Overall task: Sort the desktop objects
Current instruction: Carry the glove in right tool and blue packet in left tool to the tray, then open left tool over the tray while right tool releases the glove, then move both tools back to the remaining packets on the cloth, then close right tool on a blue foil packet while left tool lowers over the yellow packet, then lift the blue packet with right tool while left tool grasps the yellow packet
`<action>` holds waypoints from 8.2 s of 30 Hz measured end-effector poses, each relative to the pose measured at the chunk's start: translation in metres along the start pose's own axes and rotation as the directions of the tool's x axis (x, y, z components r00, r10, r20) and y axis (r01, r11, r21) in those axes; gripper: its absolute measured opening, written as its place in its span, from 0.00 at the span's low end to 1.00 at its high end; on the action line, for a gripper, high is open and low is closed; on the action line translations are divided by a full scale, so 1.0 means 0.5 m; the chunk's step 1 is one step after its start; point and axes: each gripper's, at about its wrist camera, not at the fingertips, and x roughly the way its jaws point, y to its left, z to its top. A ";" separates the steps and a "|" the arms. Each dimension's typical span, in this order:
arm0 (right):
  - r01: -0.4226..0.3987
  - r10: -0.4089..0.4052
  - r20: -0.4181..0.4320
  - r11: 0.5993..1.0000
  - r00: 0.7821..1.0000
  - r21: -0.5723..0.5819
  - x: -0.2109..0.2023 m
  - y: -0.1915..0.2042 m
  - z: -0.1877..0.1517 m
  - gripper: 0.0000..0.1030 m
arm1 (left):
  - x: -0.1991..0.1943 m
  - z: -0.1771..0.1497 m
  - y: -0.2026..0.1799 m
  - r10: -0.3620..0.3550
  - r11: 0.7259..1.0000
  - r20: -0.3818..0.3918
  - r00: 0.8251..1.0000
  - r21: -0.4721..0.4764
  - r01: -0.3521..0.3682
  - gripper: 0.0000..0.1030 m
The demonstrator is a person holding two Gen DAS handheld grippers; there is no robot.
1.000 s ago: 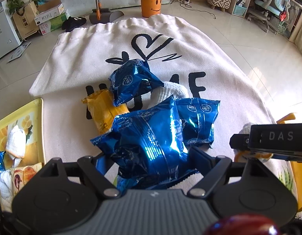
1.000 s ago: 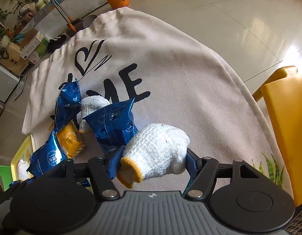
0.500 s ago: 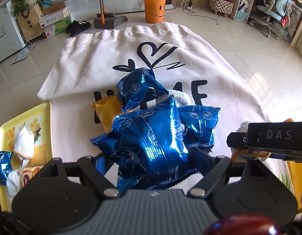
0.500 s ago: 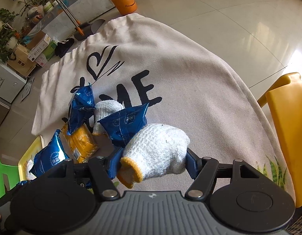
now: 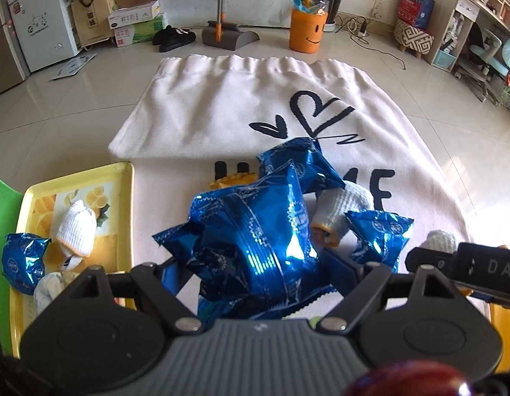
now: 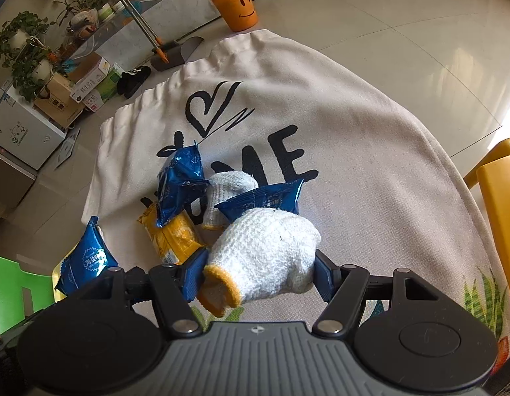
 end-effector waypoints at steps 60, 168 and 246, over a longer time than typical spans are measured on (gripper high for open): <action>-0.556 0.390 -0.531 0.809 0.752 -0.193 0.195 0.431 -0.305 0.72 | -0.045 0.092 0.501 0.245 0.862 0.005 0.969 -0.458 -0.216 0.99; 0.032 -0.028 -0.161 0.999 0.987 0.025 0.177 -0.116 0.112 0.69 | 0.252 0.005 -0.038 -0.042 0.997 -0.178 0.983 -0.065 0.031 0.86; -0.044 0.041 -0.056 0.998 0.998 -0.049 0.062 -0.021 0.098 0.63 | 0.091 -0.024 -0.007 -0.045 0.999 -0.101 0.994 -0.018 0.043 0.64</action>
